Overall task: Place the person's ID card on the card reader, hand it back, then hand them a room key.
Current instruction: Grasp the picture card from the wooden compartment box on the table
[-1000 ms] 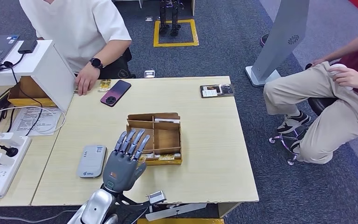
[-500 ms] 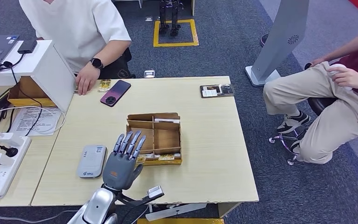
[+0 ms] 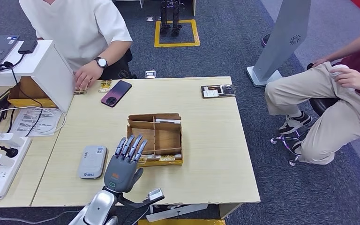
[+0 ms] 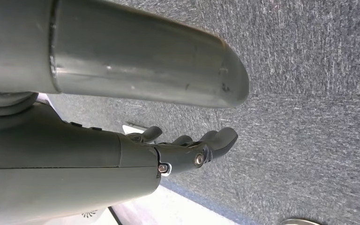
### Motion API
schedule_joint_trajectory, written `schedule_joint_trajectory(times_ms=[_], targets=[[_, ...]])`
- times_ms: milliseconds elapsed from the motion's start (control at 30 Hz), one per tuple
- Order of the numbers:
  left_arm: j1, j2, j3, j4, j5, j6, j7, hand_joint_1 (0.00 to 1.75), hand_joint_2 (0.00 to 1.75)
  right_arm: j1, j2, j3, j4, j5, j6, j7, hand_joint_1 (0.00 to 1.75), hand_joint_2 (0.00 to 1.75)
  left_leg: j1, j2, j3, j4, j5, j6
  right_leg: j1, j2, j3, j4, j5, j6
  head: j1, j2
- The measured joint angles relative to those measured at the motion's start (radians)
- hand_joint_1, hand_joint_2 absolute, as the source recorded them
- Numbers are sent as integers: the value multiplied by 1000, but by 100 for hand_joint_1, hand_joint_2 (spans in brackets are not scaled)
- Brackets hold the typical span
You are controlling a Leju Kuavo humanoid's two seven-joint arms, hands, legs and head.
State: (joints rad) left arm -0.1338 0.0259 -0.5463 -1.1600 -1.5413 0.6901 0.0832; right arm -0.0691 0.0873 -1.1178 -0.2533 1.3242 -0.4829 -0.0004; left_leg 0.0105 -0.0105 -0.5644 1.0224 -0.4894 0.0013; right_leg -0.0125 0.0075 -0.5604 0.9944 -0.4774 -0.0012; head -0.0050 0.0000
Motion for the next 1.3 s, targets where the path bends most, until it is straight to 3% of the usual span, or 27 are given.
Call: schedule_joint_trajectory(times_ms=[600,733,1300], targets=[[6,0,0,-33,-6,0,50,3,175,0,-3,0,0,-2,-2,1,0,0,0,0,0,0,0,0,0,0,0,0,0,0,0,0],[8,0,0,-42,-5,0,42,175,175,0,-3,0,0,-2,-2,1,0,0,0,0,0,0,0,0,0,0,0,0,0,0,0,0],[8,0,0,-47,0,0,-6,175,175,0,-3,0,0,-2,-2,1,0,0,0,0,0,0,0,0,0,0,0,0,0,0,0,0]])
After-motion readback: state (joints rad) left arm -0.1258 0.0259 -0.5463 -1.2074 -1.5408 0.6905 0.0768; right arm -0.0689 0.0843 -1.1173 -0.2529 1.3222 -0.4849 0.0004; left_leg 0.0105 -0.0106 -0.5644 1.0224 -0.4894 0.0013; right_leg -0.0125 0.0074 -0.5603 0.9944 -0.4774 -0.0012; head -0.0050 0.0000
